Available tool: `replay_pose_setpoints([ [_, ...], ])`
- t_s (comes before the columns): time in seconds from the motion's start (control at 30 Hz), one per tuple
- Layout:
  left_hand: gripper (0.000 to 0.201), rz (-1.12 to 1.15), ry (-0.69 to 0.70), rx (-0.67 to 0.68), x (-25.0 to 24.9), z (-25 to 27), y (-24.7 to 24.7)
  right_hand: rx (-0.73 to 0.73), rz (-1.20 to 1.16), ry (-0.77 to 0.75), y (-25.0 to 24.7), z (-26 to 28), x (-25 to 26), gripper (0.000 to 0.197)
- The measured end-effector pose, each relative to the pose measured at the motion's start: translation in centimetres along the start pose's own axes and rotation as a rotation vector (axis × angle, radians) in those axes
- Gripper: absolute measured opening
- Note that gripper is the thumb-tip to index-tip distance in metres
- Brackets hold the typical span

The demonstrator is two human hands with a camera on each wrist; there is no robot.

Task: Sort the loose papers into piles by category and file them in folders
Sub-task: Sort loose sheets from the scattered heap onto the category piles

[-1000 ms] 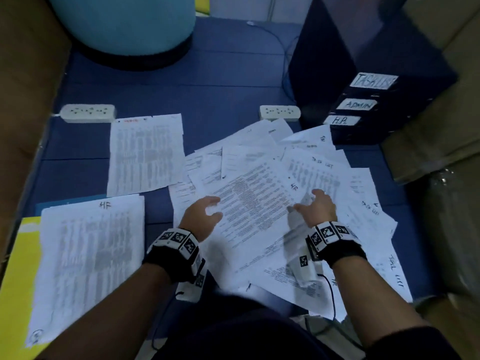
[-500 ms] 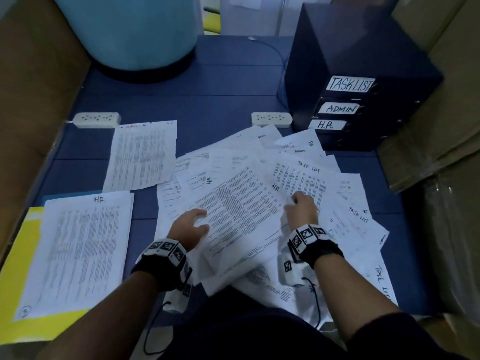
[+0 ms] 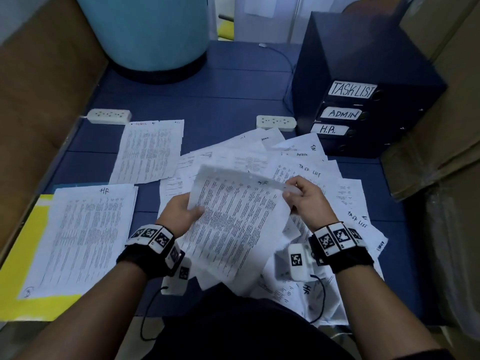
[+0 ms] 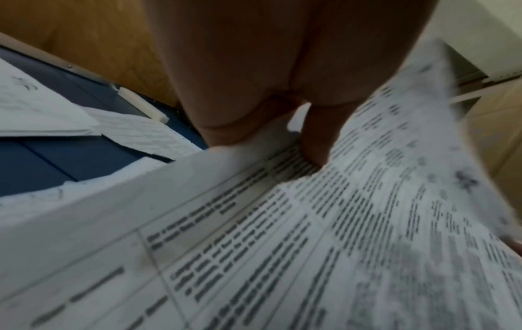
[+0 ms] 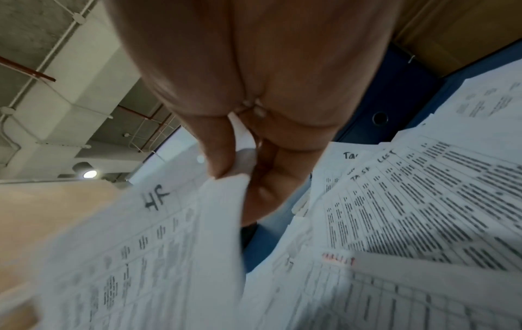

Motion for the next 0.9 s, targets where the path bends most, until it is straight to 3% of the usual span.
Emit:
replay_pose_setpoints([
  [0.1,0.019,-0.066,-0.086,-0.135,2.0,0.4,-1.9,-0.072,0.056,0.054,0.5,-0.4,-1.7,0.006],
  [0.13,0.022,-0.056,-0.121,-0.183,3.0,0.6,-2.8,-0.105,0.16,0.088,0.4,-0.6,-2.7,0.009],
  [0.33,0.027,-0.008,-0.226,-0.292,7.2,1.1,-7.0,-0.179,0.815,0.379,1.6,-0.2,-8.0,0.069],
  [0.43,0.027,0.012,-0.231,-0.284,8.0,1.2,-7.7,-0.23,0.986,0.474,2.6,0.7,-8.7,0.081],
  [0.5,0.029,0.01,-0.232,-0.258,8.4,1.2,-7.9,-0.288,1.001,0.466,2.8,1.1,-8.4,0.072],
  [0.67,0.027,-0.018,-0.235,-0.217,8.7,1.7,-8.3,-0.414,0.782,0.265,1.6,1.6,-6.9,0.016],
  [0.9,0.026,-0.03,-0.188,-0.139,7.8,1.6,-7.6,-0.447,0.811,0.097,0.7,2.2,-4.0,0.019],
])
Point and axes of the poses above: each hand's wrist, its own z-axis away from the middle knuckle, its own y-axis out of the palm, x = y × z, the point moved 7 cm from there along -z, towards the middle knuckle, and after that the axes turned 4 degrees about -z, right-handed, at the moved point
